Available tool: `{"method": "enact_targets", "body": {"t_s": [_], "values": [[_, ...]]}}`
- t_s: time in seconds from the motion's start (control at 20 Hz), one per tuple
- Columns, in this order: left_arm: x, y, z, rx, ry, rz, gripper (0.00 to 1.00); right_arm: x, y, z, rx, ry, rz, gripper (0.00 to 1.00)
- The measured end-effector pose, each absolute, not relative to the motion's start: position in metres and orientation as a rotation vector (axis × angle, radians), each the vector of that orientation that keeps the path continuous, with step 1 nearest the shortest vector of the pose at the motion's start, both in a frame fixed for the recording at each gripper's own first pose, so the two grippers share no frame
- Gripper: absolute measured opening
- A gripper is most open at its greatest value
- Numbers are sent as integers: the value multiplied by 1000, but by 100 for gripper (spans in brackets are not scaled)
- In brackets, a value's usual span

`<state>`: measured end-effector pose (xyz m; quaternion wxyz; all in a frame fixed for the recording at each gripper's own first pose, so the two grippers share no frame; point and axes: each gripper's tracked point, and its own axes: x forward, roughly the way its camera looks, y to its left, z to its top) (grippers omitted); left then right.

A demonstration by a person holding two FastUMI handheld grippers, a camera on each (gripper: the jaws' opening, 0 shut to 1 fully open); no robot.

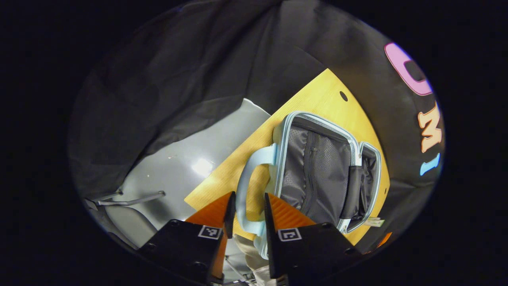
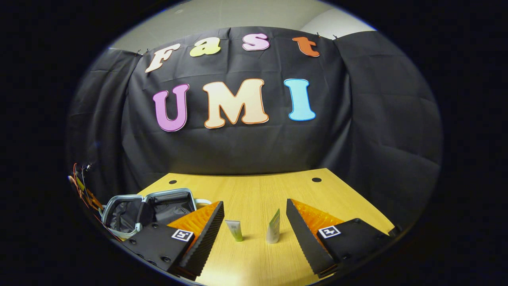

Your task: First open the suitcase, pack the skin care products into it, and then close the suitcase.

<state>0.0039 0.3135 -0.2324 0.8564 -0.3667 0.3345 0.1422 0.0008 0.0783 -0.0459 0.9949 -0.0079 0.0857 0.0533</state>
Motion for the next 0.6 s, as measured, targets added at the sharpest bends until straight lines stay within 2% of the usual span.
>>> {"method": "enact_targets", "body": {"t_s": [0.2, 0.25, 0.4, 0.6], "values": [[-17, 326, -235, -737, 708, 368, 75, -3, 88, -53, -15, 179, 129, 98], [-23, 327, -232, -725, 712, 394, 89, -3, 89, -54, -15, 180, 131, 98], [-29, 319, -206, -601, 681, 429, 90, -6, 87, -62, -11, 192, 133, 98], [-24, 249, -156, -465, 647, 296, 89, -5, 74, -68, 2, 205, 123, 98]]}}
